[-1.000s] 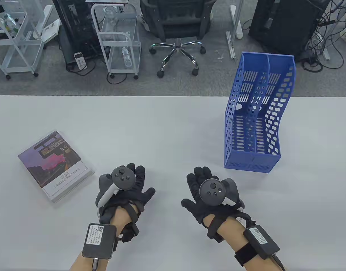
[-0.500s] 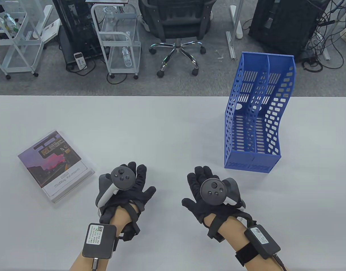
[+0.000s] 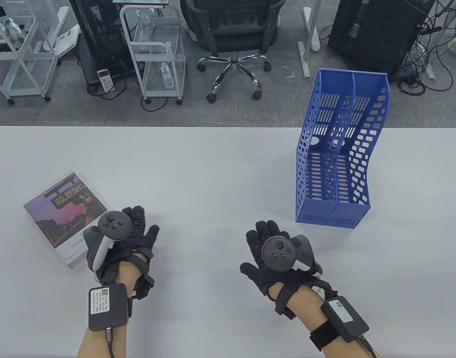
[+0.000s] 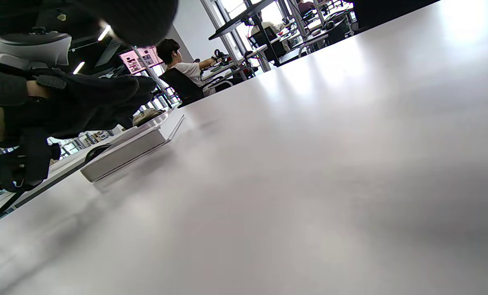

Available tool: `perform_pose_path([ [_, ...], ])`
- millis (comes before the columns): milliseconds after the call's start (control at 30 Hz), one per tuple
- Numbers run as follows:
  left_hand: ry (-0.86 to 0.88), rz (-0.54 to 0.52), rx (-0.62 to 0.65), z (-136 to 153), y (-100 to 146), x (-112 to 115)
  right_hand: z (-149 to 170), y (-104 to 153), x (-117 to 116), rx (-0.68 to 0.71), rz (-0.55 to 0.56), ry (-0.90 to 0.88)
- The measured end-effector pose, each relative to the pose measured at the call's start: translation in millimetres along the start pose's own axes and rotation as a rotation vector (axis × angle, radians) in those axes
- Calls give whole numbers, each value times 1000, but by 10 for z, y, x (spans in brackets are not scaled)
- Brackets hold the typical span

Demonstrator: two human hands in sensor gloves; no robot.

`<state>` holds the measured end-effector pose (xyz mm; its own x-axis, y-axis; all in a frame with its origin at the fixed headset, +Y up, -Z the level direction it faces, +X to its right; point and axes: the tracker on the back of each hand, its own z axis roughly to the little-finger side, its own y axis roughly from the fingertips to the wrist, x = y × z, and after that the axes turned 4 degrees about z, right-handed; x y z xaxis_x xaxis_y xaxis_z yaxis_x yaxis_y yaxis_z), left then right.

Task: Insert the book into the document holder

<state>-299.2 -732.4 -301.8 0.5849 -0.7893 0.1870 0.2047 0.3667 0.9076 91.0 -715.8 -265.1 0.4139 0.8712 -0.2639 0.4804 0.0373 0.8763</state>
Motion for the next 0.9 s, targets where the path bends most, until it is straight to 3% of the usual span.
perform_pose_path([
  [67,-45,-87,-68,198,-82,-75,3,-3,-13,-2,-7,5],
  [200,-182,-147,-224,580,-171,-108,9,-6,-45,-3,-27,44],
  [367,-133,-16,-323,734,-220,-4,32,-21,-69,-15,-48,34],
  [433,-138,-27,-310,691,-222,-4,43,-28,-73,-19,-52,36],
  [633,-115,67,-226,469,-211,100,46,-24,-73,-22,-59,30],
  [900,-225,254,-25,-55,-157,459,44,-21,-77,-17,-70,25],
])
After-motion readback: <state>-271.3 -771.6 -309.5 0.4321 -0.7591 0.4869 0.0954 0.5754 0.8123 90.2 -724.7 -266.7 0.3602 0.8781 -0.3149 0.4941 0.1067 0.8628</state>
